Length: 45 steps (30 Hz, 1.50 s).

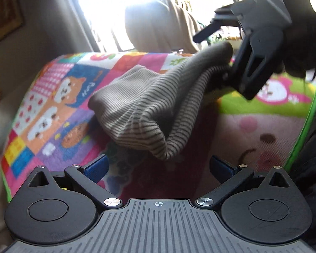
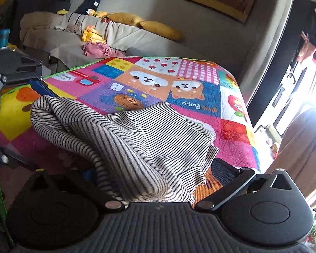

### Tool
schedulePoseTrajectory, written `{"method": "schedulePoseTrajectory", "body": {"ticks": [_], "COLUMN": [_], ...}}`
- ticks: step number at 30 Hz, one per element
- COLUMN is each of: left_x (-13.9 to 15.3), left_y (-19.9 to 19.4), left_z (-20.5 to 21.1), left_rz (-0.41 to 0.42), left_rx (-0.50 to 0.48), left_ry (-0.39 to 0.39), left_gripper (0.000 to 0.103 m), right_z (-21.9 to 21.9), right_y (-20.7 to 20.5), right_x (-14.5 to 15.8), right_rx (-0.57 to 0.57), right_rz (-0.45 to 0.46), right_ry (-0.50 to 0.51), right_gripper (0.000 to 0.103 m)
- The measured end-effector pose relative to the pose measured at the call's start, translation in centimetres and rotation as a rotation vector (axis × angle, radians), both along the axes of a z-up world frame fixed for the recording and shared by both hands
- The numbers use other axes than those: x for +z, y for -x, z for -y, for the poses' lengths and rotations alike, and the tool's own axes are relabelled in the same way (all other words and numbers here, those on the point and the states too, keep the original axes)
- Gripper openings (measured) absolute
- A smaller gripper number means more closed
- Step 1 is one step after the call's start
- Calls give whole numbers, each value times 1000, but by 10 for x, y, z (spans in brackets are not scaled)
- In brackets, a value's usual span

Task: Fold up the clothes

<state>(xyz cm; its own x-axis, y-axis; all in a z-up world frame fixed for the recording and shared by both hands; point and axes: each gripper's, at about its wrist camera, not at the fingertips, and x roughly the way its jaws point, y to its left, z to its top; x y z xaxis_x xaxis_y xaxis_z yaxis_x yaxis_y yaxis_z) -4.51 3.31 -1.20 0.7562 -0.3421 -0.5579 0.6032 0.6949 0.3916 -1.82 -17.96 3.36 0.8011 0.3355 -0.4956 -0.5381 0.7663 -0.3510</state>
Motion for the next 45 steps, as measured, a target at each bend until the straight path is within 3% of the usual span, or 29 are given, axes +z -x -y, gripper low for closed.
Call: {"method": "schedulePoseTrajectory", "body": {"ticks": [4,7,11,15,20,25,29,31,35,36,40,45], "left_x": [-4,4,10,14,19,29,31,30,30,30,28,22], "left_y": [-13,-24,-32,-46,-54,-61,-67,-66,-66,-66,-61,-43], "left_z": [11,12,17,14,12,10,5,4,2,1,-4,-16], "left_rz": [117,129,167,81,63,43,-4,-14,-31,-36,-31,-16], "left_rx": [-25,-65,-115,-111,-90,-62,-32,-27,-26,-25,-36,-51], "left_ry": [-22,38,51,103,181,237,296,306,306,307,280,240], "left_gripper": [103,103,102,100,100,100,100,100,100,100,100,100], "right_z": [7,11,15,30,57,77,75,68,34,27,23,34], "right_y": [-9,-12,-11,-1,5,0,3,12,36,34,2,-21], "right_x": [3,5,4,-2,-27,-44,-44,-44,-45,-46,-37,-5], "right_rx": [0,10,35,34,-55,-163,-163,-158,-42,-24,18,41], "right_rz": [-38,-47,-57,-108,-276,-404,-381,-292,-5,22,3,12], "right_ry": [-38,-48,-25,1,-47,-207,-188,-172,-55,-29,-42,-140], "right_gripper": [103,103,103,103,103,103,103,103,103,101,64,64]}}
